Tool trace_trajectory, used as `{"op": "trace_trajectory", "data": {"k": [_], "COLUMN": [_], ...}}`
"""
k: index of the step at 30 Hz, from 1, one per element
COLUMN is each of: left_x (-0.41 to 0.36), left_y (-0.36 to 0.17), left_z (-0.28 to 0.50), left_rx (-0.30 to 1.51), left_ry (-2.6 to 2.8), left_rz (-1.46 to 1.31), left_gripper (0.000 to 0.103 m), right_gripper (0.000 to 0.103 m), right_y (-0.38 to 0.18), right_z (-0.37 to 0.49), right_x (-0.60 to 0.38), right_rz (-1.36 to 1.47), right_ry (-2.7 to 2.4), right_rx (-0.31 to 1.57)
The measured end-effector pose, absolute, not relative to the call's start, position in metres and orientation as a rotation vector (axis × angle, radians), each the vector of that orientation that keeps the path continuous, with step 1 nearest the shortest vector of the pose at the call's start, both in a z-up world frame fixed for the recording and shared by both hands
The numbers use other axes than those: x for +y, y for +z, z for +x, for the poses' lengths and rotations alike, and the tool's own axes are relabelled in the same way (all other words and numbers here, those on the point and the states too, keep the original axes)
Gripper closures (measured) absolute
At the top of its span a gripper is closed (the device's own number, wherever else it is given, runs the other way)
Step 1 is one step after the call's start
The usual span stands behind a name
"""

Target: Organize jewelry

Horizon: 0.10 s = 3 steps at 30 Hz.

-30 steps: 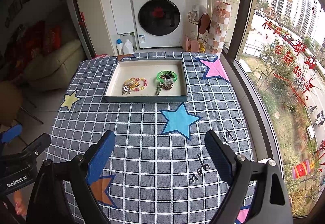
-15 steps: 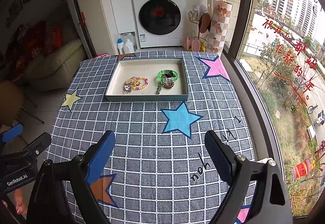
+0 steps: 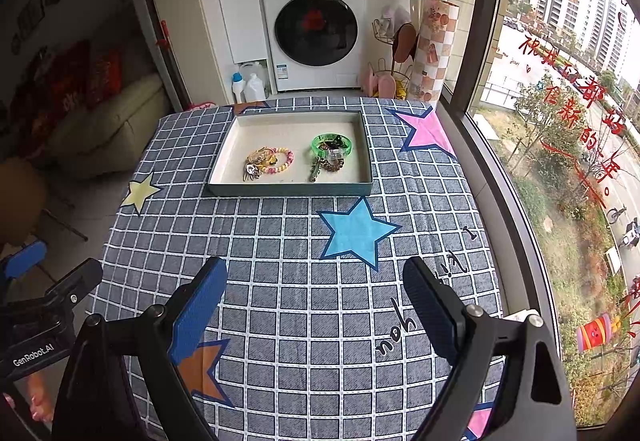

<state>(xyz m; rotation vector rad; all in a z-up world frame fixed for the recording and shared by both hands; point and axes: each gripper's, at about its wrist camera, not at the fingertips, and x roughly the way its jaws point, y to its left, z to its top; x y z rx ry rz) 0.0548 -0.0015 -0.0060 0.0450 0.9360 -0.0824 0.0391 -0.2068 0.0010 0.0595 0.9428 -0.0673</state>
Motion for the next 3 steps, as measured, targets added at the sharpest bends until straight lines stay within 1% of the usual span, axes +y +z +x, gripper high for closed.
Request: {"op": "trace_trajectory", "data": {"k": [3], "left_x": [-0.002], "left_y": [-0.0063], "left_z": [0.055], "left_rx": [0.94], "left_ry": [-0.084], "left_rz": [0.043], "left_gripper": [0.0], "right_gripper": [0.012], "right_y": [0.0001], "right_z": [0.0392], "right_x": [-0.2064], "right_rz": [0.061], "right_ry": [-0.066], "right_rx": [0.944]}}
